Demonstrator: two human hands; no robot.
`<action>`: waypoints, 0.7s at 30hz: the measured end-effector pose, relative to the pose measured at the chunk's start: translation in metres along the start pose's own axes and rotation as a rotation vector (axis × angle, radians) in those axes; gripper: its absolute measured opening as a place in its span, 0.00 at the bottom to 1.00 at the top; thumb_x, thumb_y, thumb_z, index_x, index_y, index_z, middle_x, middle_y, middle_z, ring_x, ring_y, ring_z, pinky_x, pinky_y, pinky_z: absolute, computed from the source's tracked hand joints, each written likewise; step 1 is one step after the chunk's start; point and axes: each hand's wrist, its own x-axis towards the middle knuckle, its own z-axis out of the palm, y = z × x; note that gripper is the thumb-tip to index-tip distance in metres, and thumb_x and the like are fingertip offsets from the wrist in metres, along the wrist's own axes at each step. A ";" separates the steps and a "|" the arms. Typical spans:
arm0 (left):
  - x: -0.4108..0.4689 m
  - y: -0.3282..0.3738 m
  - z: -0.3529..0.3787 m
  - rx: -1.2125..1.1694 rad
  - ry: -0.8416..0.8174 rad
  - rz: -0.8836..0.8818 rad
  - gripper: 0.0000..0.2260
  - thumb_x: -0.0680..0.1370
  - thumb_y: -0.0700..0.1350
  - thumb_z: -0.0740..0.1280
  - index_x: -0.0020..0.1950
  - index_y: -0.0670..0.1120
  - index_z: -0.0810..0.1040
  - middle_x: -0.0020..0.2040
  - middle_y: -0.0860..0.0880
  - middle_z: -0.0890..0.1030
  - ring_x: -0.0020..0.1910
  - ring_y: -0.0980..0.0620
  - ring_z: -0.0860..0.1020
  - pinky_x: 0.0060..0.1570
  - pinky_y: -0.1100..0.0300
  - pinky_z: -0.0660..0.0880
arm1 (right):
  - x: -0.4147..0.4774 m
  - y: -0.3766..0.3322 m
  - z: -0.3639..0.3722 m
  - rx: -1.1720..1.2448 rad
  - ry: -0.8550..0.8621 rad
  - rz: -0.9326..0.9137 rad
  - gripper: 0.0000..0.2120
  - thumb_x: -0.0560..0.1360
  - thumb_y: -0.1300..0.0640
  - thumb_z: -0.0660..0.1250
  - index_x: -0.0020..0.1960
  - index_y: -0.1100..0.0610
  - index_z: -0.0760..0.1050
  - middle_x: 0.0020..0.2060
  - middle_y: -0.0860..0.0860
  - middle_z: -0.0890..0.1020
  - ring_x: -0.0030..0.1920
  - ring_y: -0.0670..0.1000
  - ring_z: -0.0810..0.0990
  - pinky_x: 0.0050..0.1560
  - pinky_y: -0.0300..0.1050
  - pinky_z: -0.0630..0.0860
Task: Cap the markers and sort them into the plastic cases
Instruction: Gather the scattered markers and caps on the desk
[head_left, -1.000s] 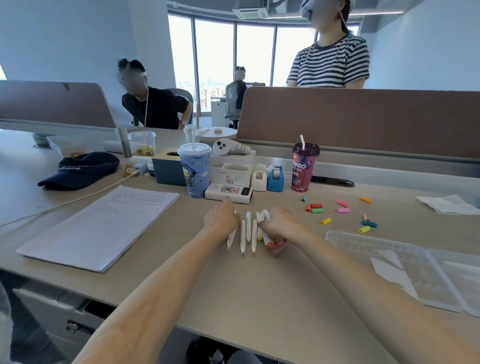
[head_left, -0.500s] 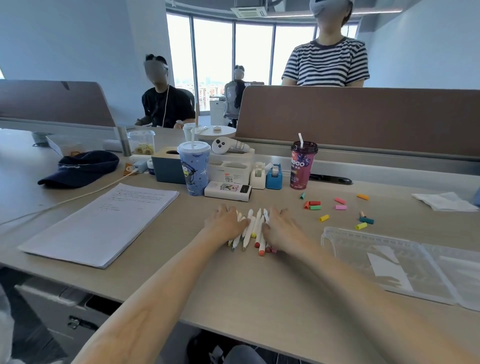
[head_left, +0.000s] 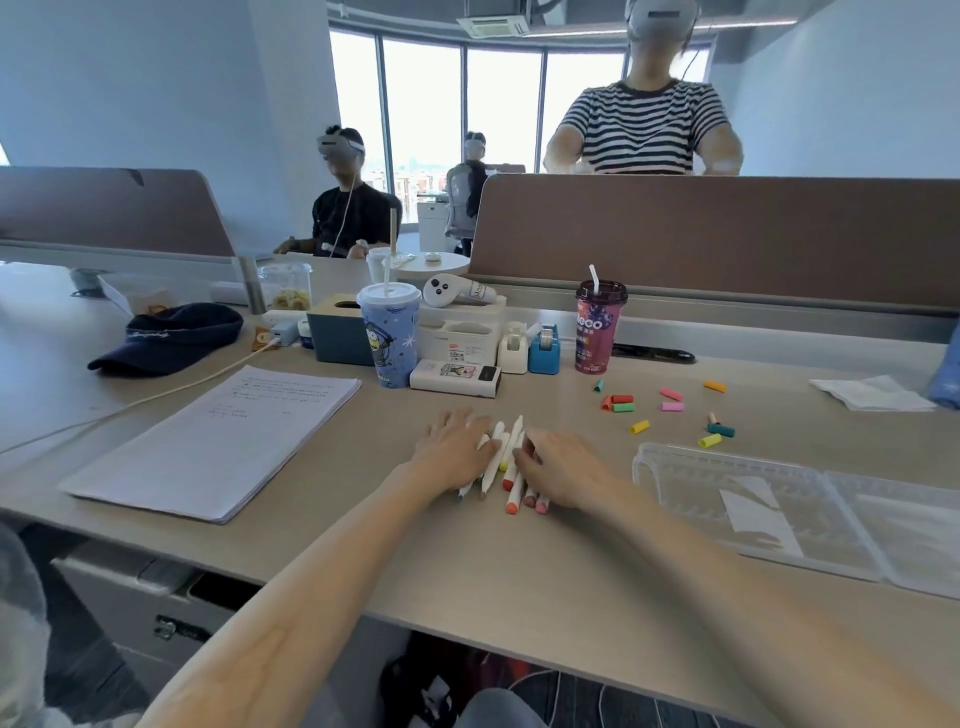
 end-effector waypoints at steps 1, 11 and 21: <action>-0.001 0.001 0.001 -0.007 0.005 0.062 0.21 0.83 0.55 0.52 0.76 0.55 0.60 0.78 0.48 0.54 0.77 0.45 0.51 0.73 0.45 0.51 | 0.000 0.001 -0.002 0.009 -0.014 -0.012 0.11 0.82 0.48 0.55 0.48 0.54 0.72 0.42 0.51 0.78 0.42 0.50 0.76 0.43 0.45 0.73; -0.015 -0.008 0.011 -0.163 -0.026 0.289 0.17 0.84 0.46 0.54 0.73 0.51 0.68 0.75 0.47 0.64 0.73 0.50 0.62 0.70 0.58 0.55 | -0.010 0.019 -0.004 0.162 0.033 -0.134 0.08 0.79 0.53 0.61 0.52 0.53 0.78 0.42 0.48 0.79 0.43 0.48 0.77 0.41 0.42 0.71; -0.039 -0.008 0.011 -0.316 0.053 0.269 0.14 0.83 0.42 0.57 0.66 0.44 0.76 0.72 0.47 0.70 0.71 0.50 0.66 0.64 0.65 0.58 | -0.035 0.017 0.006 0.114 0.101 -0.196 0.13 0.79 0.48 0.62 0.60 0.51 0.79 0.54 0.48 0.75 0.52 0.50 0.76 0.52 0.46 0.74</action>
